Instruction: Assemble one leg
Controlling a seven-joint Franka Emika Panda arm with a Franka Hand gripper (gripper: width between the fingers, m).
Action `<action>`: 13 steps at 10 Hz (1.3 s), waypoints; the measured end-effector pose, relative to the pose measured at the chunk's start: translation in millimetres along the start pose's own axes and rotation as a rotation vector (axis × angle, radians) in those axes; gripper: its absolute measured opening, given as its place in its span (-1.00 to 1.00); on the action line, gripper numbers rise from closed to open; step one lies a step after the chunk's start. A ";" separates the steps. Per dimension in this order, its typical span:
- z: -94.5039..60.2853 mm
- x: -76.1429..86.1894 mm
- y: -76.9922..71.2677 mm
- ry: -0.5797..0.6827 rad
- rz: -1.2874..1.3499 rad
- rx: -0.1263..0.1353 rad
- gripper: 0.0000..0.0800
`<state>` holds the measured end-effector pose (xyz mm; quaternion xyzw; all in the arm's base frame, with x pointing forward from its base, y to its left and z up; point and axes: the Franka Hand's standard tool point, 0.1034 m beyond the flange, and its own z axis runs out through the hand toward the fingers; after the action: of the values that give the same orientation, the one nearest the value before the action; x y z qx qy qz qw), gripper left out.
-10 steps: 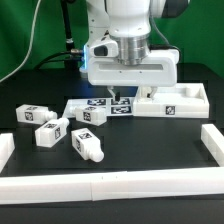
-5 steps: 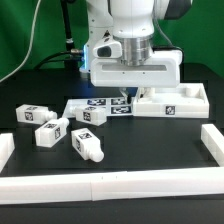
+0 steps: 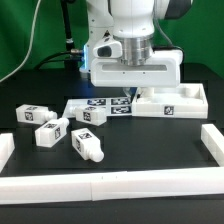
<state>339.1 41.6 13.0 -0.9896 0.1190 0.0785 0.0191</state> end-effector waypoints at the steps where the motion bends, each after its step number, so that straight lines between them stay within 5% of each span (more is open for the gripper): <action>1: -10.3 11.0 0.8 -0.023 0.020 0.014 -0.86; 7: -57.0 88.5 4.2 -0.037 0.084 0.067 -0.86; 11: -51.7 85.4 6.9 -0.044 0.065 0.061 -0.86; 13: -61.0 121.8 31.1 -0.042 -0.078 0.036 -0.86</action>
Offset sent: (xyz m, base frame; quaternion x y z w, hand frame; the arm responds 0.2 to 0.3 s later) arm 0.0488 -0.0279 0.0324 -0.0041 -0.0365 -0.0029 0.9993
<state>457.8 -20.4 53.2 -0.9911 0.0812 0.0963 0.0423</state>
